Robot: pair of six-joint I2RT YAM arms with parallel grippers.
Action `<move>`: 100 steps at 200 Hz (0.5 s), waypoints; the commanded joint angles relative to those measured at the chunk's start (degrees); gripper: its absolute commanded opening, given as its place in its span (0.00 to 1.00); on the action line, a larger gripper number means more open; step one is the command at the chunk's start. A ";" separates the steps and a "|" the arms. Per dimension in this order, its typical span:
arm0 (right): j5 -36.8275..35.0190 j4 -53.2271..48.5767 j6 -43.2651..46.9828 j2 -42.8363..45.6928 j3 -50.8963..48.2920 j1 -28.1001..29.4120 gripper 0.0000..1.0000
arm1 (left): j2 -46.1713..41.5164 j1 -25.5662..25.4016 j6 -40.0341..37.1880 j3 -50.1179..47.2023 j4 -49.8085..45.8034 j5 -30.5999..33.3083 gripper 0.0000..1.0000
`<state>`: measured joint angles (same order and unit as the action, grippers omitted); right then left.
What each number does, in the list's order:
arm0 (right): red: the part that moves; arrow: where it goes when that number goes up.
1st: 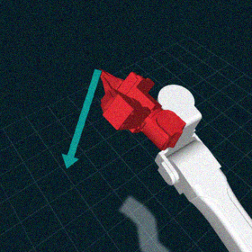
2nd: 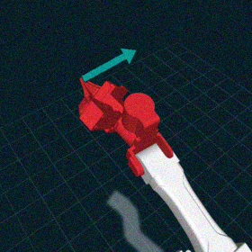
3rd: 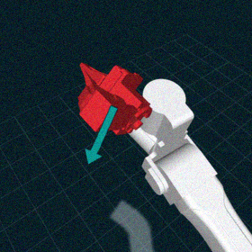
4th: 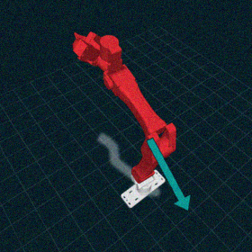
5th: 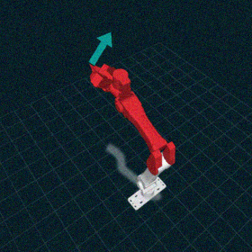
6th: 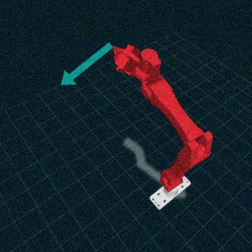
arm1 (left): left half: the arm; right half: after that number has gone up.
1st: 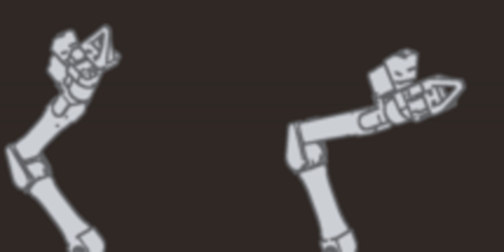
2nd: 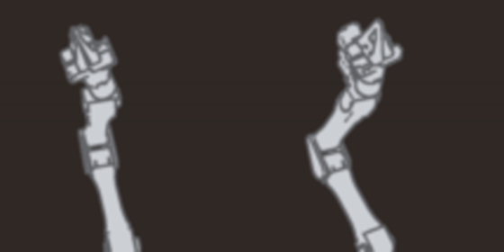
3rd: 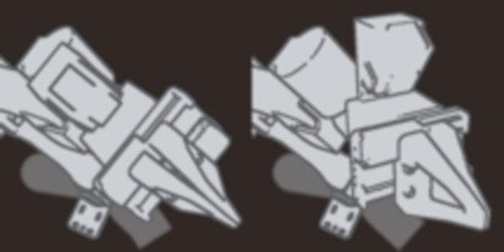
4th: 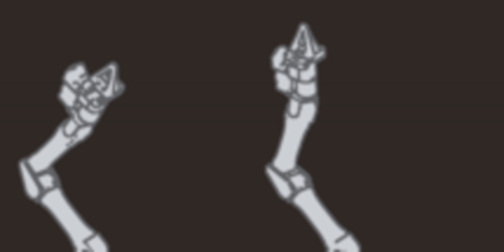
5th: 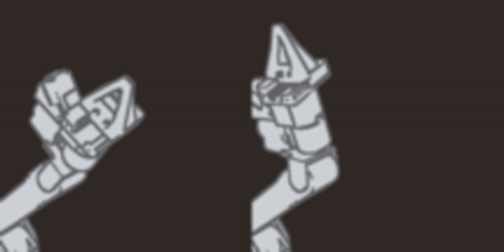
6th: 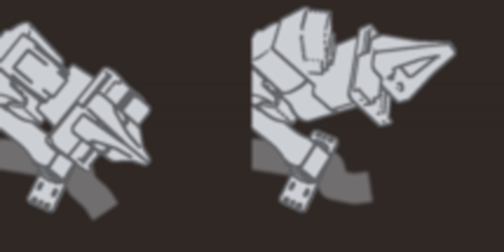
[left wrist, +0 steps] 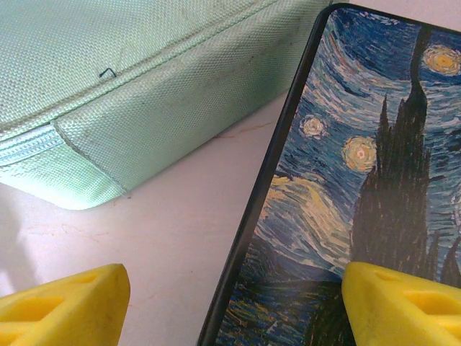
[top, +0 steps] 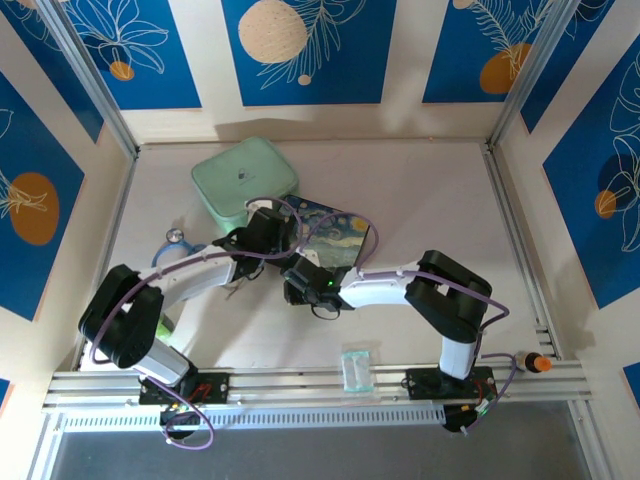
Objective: Unlock a padlock with a key
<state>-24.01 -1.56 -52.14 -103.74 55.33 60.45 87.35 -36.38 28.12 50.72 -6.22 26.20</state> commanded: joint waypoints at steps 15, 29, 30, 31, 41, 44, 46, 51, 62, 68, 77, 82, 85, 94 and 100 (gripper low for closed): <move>2.70 -0.45 -3.24 2.69 -5.24 0.42 0.25 | -0.73 0.57 1.44 -1.59 -0.51 0.48 0.76; 3.33 0.50 -3.96 3.66 -6.97 0.35 0.21 | -1.05 0.52 1.99 -2.69 -0.41 -0.23 0.76; 3.34 0.59 -4.03 3.69 -7.07 0.32 0.21 | -1.09 0.57 2.01 -2.75 -0.48 -0.29 0.76; 3.44 0.73 -4.07 3.80 -7.25 0.35 0.21 | -1.11 0.54 2.06 -2.79 -0.52 -0.33 0.76; 4.56 2.05 -4.83 4.37 -8.91 0.00 0.20 | -1.37 0.45 2.71 -3.28 -0.99 -0.97 0.76; 5.03 2.66 -5.19 4.61 -9.42 -0.18 0.20 | -1.51 0.41 2.97 -3.46 -1.19 -1.23 0.76; 5.29 3.09 -5.37 4.74 -9.86 -0.36 0.20 | -1.67 0.36 3.10 -3.55 -1.32 -1.37 0.76; 6.14 4.32 -5.90 5.07 -10.85 -0.71 0.18 | -2.06 0.16 3.50 -3.89 -1.59 -1.49 0.75; 7.67 6.82 -6.71 6.00 -13.29 -1.41 0.18 | -3.56 -0.77 4.00 -4.75 -2.13 -1.50 0.75; 8.47 7.93 -6.83 6.62 -14.40 -1.69 0.18 | -4.63 -1.38 3.98 -5.07 -2.56 -1.42 0.75; 9.75 9.29 -6.79 7.69 -15.99 -2.26 0.16 | -6.31 -2.30 3.77 -5.35 -3.24 -0.96 0.75; 10.65 10.26 -6.70 8.22 -17.00 -2.50 0.16 | -7.30 -2.79 3.56 -5.45 -3.71 -0.75 0.75; 11.36 10.91 -6.61 8.63 -17.61 -2.75 0.16 | -7.87 -3.08 3.30 -5.53 -4.01 -0.67 0.75; 13.73 12.60 -6.33 9.74 -19.47 -3.61 0.16 | -9.48 -3.76 2.66 -5.76 -4.51 -0.54 0.76; 15.31 13.24 -5.95 10.54 -20.54 -4.19 0.16 | -10.54 -4.08 2.10 -5.81 -4.87 -0.62 0.77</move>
<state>-17.19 12.32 -55.09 -94.24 40.45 58.43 81.32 -38.57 31.16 45.82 -7.53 25.50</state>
